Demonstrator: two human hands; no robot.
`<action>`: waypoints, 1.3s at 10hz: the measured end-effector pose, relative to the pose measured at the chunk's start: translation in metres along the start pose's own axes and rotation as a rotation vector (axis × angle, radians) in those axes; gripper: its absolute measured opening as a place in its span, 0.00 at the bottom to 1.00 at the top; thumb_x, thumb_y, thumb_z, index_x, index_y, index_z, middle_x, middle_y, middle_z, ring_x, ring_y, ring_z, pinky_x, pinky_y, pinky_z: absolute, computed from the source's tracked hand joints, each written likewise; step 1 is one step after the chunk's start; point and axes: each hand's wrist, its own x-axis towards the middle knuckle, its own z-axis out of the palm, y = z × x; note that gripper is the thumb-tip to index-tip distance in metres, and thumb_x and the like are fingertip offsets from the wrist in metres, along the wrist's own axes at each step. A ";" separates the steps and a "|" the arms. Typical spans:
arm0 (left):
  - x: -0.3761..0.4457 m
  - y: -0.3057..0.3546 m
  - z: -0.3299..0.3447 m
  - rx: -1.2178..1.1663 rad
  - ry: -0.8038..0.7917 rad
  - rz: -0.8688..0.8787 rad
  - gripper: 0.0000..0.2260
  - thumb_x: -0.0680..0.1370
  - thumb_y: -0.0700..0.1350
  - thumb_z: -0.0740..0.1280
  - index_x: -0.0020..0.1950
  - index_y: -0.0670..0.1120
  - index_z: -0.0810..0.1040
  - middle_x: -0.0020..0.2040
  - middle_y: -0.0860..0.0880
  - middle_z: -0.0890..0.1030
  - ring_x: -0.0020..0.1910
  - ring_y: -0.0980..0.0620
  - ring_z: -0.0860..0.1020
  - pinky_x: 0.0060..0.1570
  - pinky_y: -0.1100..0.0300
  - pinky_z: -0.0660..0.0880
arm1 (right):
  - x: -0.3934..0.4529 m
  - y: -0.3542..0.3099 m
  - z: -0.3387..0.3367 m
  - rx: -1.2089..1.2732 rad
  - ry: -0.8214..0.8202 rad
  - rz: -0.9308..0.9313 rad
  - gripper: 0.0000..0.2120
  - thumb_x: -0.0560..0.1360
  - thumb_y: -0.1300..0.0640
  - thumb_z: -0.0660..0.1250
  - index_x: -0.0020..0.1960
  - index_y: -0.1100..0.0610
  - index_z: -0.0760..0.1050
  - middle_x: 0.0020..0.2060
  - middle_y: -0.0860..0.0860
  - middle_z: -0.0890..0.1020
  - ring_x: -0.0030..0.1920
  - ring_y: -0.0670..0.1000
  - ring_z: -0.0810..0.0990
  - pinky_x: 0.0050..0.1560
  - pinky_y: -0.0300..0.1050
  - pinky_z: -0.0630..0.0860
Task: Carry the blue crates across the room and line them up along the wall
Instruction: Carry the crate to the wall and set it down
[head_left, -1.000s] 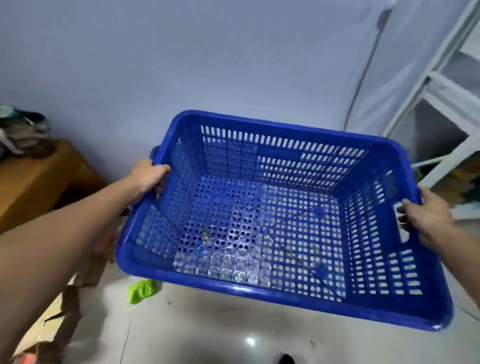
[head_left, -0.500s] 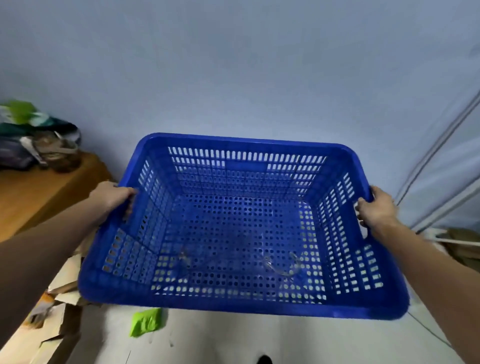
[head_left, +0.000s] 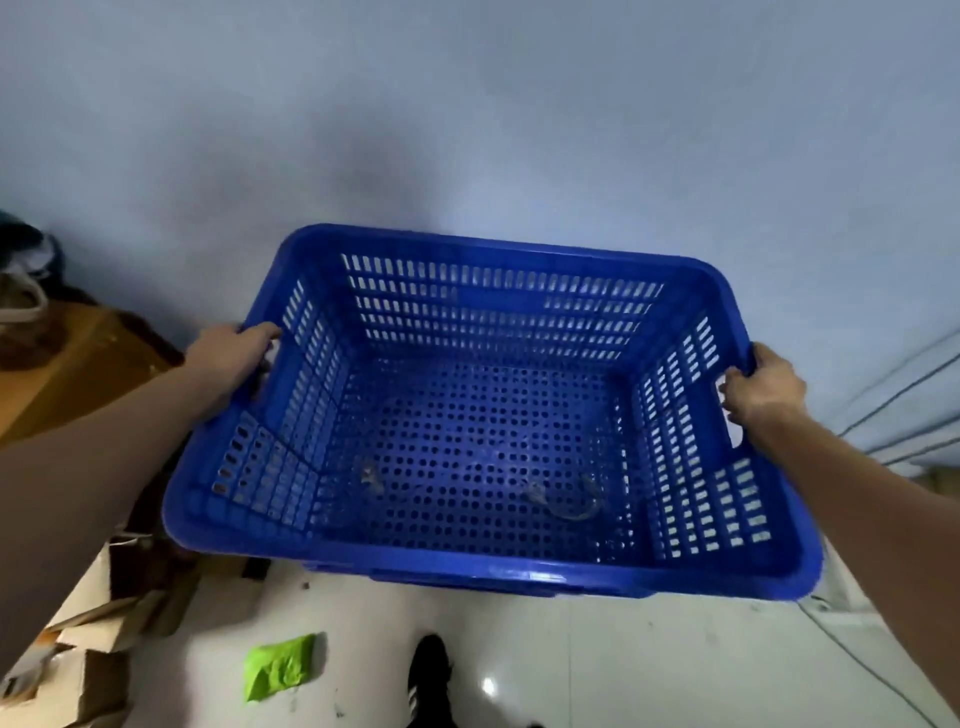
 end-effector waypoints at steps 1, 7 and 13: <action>-0.017 0.042 0.000 0.073 0.067 0.043 0.17 0.74 0.59 0.67 0.46 0.44 0.79 0.40 0.38 0.85 0.39 0.36 0.84 0.47 0.41 0.84 | 0.009 -0.025 0.009 -0.040 -0.016 -0.001 0.14 0.75 0.50 0.59 0.60 0.48 0.73 0.48 0.57 0.85 0.44 0.63 0.85 0.51 0.62 0.83; -0.013 0.050 -0.001 0.105 0.069 0.023 0.19 0.74 0.59 0.62 0.43 0.44 0.79 0.37 0.39 0.85 0.38 0.37 0.84 0.48 0.42 0.84 | -0.011 -0.030 0.011 -0.172 0.046 -0.056 0.10 0.81 0.52 0.59 0.59 0.53 0.72 0.54 0.62 0.82 0.47 0.64 0.76 0.49 0.56 0.74; 0.004 0.047 0.006 0.086 0.069 0.067 0.13 0.80 0.52 0.66 0.50 0.41 0.78 0.34 0.38 0.82 0.28 0.41 0.79 0.32 0.51 0.78 | -0.008 -0.032 0.019 -0.315 0.121 -0.098 0.09 0.83 0.52 0.56 0.59 0.55 0.66 0.46 0.67 0.82 0.43 0.68 0.79 0.43 0.57 0.74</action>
